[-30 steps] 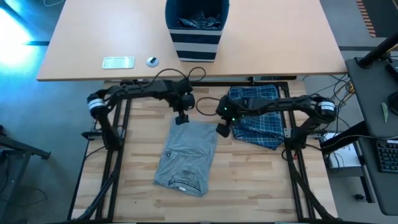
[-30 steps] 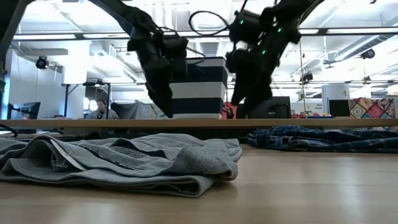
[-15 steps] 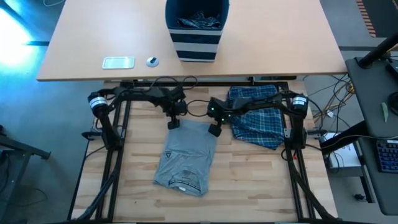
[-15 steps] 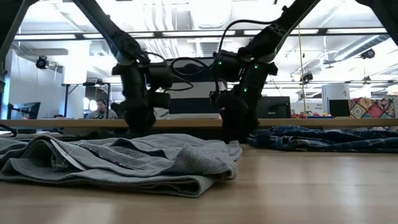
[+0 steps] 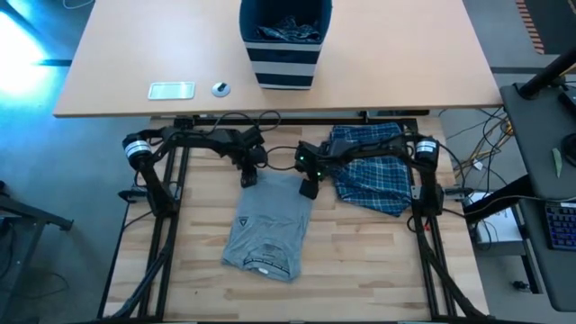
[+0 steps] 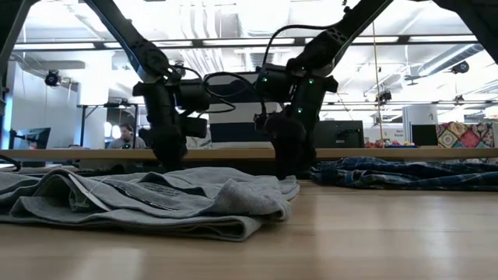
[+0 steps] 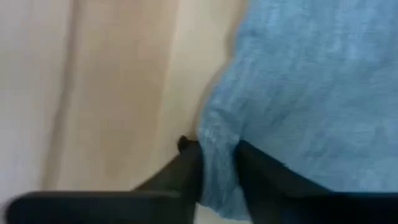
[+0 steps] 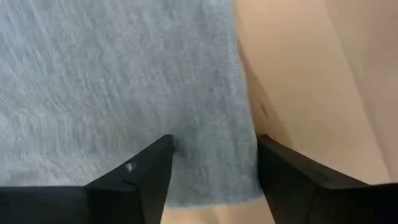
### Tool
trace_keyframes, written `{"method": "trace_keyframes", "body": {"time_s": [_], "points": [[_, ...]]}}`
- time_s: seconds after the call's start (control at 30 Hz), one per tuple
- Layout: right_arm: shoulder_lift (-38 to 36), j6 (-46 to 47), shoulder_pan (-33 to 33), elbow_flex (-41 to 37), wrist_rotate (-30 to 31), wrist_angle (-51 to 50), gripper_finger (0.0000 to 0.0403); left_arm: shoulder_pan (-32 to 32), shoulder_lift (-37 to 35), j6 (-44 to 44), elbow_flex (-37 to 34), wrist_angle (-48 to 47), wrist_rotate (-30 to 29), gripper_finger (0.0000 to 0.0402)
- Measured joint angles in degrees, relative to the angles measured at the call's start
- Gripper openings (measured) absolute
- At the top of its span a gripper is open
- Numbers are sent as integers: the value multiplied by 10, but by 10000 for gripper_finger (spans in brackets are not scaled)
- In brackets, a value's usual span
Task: Fold Laundry from Bin
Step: Fold the gray shirt
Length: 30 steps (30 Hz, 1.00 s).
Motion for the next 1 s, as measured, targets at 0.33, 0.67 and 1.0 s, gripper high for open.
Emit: {"method": "trace_keyframes", "body": {"time_s": [0.33,0.67,1.0], "points": [[11,4,7,27,51,-16,103,3,-10,-2,14,-21,5,6],[13,-115,-51,141,155,-97,12,90,-44,60,136,-115,-64,1],[6,-200,-96,249,156,-173,11,139,-74,96,228,-223,-39,0]]}}
